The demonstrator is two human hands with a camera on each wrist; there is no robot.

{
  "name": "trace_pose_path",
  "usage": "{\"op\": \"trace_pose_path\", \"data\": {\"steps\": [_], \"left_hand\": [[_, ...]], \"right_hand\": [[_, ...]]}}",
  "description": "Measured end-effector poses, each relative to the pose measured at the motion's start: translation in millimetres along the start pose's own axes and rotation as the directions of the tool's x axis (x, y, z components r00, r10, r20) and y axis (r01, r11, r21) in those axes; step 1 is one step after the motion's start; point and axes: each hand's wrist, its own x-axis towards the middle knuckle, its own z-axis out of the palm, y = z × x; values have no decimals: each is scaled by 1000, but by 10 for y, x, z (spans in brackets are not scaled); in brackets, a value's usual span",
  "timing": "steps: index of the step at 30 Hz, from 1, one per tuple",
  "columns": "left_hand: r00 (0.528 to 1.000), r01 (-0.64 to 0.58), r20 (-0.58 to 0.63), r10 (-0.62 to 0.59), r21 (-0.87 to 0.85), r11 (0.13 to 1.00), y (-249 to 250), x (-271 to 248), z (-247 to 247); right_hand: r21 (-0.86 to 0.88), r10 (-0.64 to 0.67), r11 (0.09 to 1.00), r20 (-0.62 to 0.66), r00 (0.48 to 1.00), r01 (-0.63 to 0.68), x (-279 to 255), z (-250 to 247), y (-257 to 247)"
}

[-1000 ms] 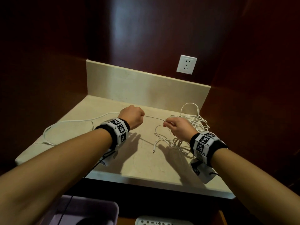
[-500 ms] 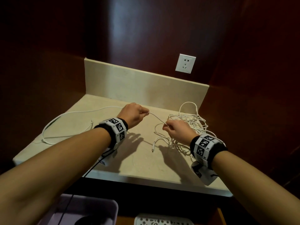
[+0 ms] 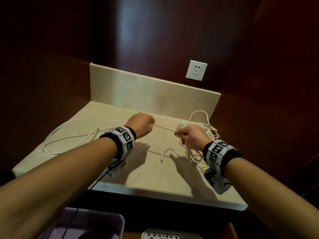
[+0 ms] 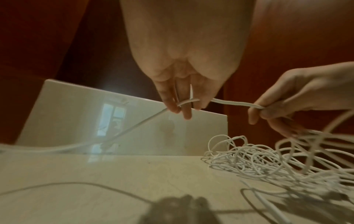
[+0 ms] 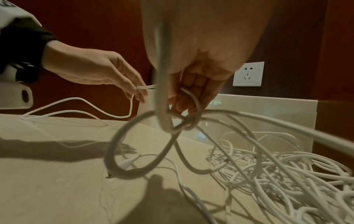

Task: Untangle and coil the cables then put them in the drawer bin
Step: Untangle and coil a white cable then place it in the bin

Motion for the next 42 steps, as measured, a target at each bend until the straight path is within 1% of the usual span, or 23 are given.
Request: {"op": "trace_pose_path", "data": {"steps": [2,3,6,10,12,14,18,21,23,25,28,31,37,40,42], "left_hand": [[993,-113,27,114,-21,993,130,-12,-11],[989,-145,36,146,-15,989,173,-3,-21],[988,-146,43,146,13,989,197,29,-57],[988,-147,50,145,32,989,133,25,-73],[989,-143,35,142,38,989,83,21,-73],[991,-135,29,134,39,990,30,17,-81],[993,-121,16,121,48,991,-42,7,-70],[996,-84,-3,84,48,995,-112,13,-71],[999,-38,-20,39,48,998,-182,23,-88],[1000,6,-29,-4,60,998,-230,25,-94],[998,59,-16,-58,83,995,-203,10,-83],[997,73,-6,-73,30,997,-132,2,-68],[997,-37,59,42,-82,996,143,12,-24],[998,-57,25,62,-162,985,241,51,16],[998,-55,-1,56,-181,982,248,68,12]], "right_hand": [[37,2,999,-17,1000,-1,25,-17,-41],[56,12,998,-15,1000,-11,32,-25,-63],[59,28,998,24,999,-30,22,-12,-98],[141,105,982,146,984,-125,-18,45,-119],[99,119,985,177,977,-138,-21,71,-123],[43,139,988,153,978,-147,-18,79,-117],[-85,175,982,43,984,-170,4,31,-93],[-195,191,963,-1,982,-187,8,0,-44],[-212,208,954,-36,977,-211,-9,-12,24],[-207,199,956,-69,978,-209,-19,-22,59],[-159,170,970,-95,981,-184,-4,-28,27],[-76,150,984,-153,977,-162,27,-7,16],[37,158,987,-206,966,-153,11,-45,-92],[147,134,984,-230,964,-101,10,-14,-190],[279,145,957,-225,963,-79,-3,5,-237]]}}
